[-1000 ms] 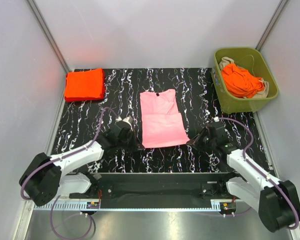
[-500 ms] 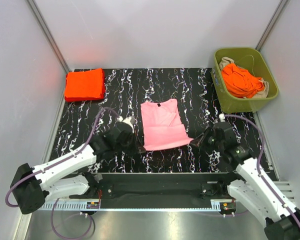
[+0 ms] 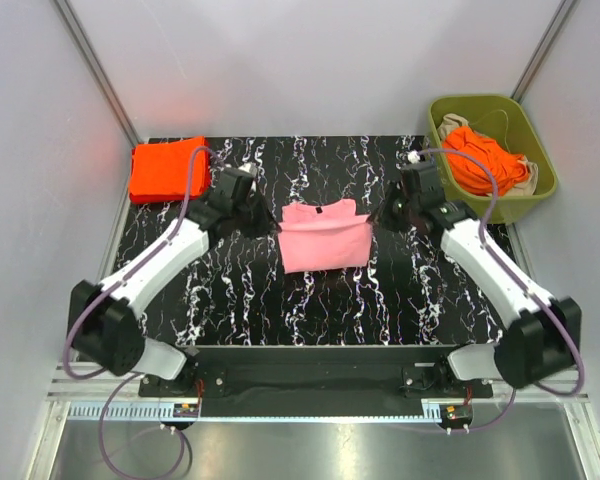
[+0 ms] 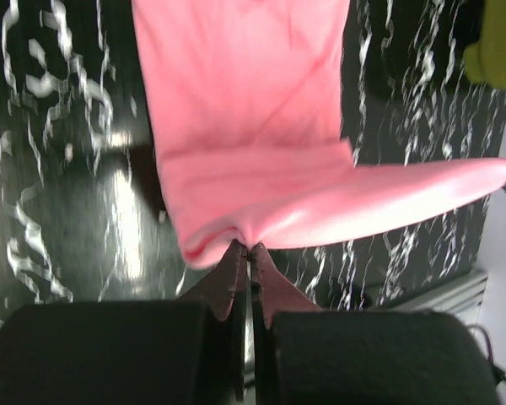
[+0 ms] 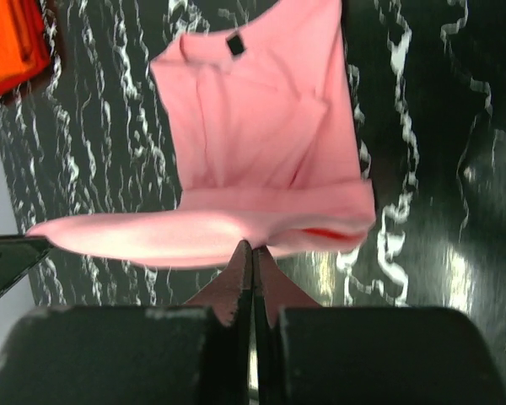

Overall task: Fold and stack the t-shirts
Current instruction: Fold the tshirt

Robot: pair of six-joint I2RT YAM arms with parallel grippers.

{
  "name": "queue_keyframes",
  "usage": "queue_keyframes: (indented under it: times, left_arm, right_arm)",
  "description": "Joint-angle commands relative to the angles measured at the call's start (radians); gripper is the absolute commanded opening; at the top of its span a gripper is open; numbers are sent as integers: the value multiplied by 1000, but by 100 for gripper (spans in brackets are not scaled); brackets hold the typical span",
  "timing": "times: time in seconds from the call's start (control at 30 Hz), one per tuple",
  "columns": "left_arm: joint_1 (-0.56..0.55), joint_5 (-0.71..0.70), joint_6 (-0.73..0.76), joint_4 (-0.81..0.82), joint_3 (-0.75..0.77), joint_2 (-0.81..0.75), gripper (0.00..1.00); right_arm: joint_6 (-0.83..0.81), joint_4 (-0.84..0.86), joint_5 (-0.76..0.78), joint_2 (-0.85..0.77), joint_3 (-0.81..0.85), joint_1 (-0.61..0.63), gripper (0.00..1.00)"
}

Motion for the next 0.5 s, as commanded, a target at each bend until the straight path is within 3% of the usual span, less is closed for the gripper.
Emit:
queue_keyframes:
  times: [0.0,0.13,0.47]
  left_arm:
    - [71,81,88,18,184,118,0]
    - [155,156,119,22,348,292,0]
    - [242,365,183,39,805,807,1]
  right_arm:
    - [-98,35,-7,148,147,-46,0]
    - [-123,33,-73,322,290,-90,0]
    - [-141,33,-212,809,696,-173,2]
